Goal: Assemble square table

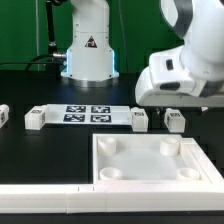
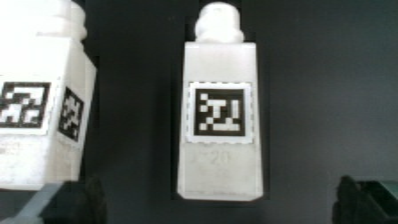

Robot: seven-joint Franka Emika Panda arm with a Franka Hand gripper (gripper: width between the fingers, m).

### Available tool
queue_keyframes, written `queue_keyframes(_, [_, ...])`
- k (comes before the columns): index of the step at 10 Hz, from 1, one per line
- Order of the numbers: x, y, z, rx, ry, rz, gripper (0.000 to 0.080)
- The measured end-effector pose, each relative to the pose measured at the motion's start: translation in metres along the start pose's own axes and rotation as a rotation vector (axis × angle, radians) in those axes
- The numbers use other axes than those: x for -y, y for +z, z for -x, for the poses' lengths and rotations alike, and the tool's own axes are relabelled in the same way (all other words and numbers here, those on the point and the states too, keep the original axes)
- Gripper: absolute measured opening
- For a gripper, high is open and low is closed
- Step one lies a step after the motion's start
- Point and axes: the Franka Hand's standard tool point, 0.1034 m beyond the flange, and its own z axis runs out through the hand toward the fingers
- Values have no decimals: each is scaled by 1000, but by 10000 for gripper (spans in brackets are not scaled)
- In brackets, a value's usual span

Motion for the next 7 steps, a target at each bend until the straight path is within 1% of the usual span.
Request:
queue_keyframes(1, [-1,6,3,60,2,5,649])
queue_keyframes(2, [0,8,3,115,-1,11,649])
queue_keyframes(3, [2,11,-1,142,-2,13,649])
queue_keyframes(4, [2,18,1,215,-2,23,649])
queue_keyframes(5, [2,24,-6,250,0,22,649])
queue_keyframes(6, [2,25,-9,234,1,19,649])
queue_keyframes(7, [1,26,-9,237,4,18,649])
